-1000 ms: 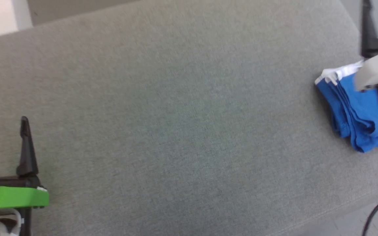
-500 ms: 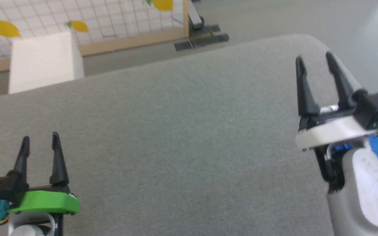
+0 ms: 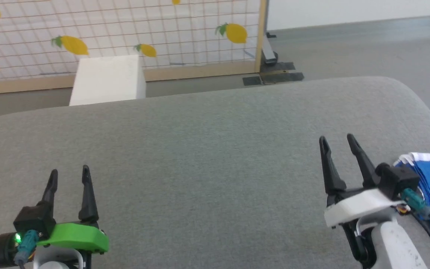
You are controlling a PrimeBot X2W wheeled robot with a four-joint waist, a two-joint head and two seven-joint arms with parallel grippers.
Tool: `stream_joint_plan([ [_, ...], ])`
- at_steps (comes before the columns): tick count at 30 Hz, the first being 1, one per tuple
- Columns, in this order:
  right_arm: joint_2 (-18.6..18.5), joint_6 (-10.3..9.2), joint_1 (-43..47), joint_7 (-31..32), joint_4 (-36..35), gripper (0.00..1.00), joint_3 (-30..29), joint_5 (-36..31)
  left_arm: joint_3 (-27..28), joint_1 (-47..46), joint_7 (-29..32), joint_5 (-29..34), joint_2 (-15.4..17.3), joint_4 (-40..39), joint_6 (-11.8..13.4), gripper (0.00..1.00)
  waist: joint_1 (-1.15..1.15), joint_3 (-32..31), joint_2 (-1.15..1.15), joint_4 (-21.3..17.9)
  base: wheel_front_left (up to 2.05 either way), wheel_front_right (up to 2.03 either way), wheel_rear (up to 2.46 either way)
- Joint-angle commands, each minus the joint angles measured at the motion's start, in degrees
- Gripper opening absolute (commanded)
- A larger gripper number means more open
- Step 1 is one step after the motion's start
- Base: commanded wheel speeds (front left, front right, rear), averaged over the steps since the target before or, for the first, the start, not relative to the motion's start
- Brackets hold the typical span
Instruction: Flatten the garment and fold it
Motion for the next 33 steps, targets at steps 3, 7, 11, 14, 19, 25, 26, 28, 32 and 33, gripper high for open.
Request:
stream_joint_plan([
  [3,0.01,-0.09,2.21,-0.54,-0.59,1.0,-0.06,0.08,-0.43,-0.39,-0.5,1.2,-0.8,0.85,0.42,1.0,0.01,-0.54,0.0,2.19,0.0,0.0,0.0],
  [7,0.01,-0.09,4.22,-0.56,-2.73,1.0,-1.07,-0.07,-0.95,-0.22,-0.58,1.23,-1.63,1.88,0.38,1.0,0.01,-0.35,0.0,3.39,0.0,0.0,0.0],
  [11,0.01,-0.09,6.09,-0.57,-3.88,1.0,-1.75,0.09,-1.07,-0.24,-0.63,0.92,-2.28,2.74,-0.06,1.0,0.01,-0.29,0.0,4.53,0.0,0.0,0.0],
  [14,0.01,-0.09,7.15,-0.57,-3.94,1.0,-2.11,0.41,-1.03,-0.34,-0.65,0.85,-2.73,2.96,-0.53,1.0,0.01,-0.33,0.0,5.25,0.0,0.0,0.0],
  [19,0.01,-0.09,8.65,-0.57,-3.8,1.0,-1.85,0.97,-0.9,0.13,-0.65,1.12,-3.41,3.28,-1.3,1.0,0.01,-0.46,0.0,5.81,0.0,0.0,0.0],
  [25,0.01,-0.09,9.88,-0.57,-3.19,1.0,-1.45,0.49,-0.88,0.39,-0.66,2.11,-3.83,4.36,-2.28,1.0,0.01,-0.48,0.0,6.06,0.0,0.0,0.0],
  [26,0.01,-0.09,10.0,-0.57,-3.16,1.0,-1.42,0.33,-0.89,0.37,-0.66,2.29,-3.87,4.56,-2.35,1.0,0.01,-0.49,0.0,6.05,0.0,0.0,0.0],
  [28,0.02,-0.09,10.2,-0.57,-3.03,1.0,-1.34,0.18,-0.88,0.34,-0.66,2.6,-4.01,4.93,-2.52,1.0,0.01,-0.48,0.0,6.0,0.0,0.0,0.0],
  [32,0.02,-0.09,10.49,-0.57,-2.72,1.0,-1.25,0.06,-0.87,0.4,-0.66,3.19,-4.21,5.47,-2.97,1.0,0.01,-0.59,0.0,5.92,0.0,0.0,0.0],
  [33,0.02,-0.09,10.54,-0.57,-2.67,1.0,-1.22,0.1,-0.92,0.41,-0.66,3.34,-4.24,5.61,-3.14,1.0,0.01,-0.6,0.0,5.9,0.0,0.0,0.0],
])
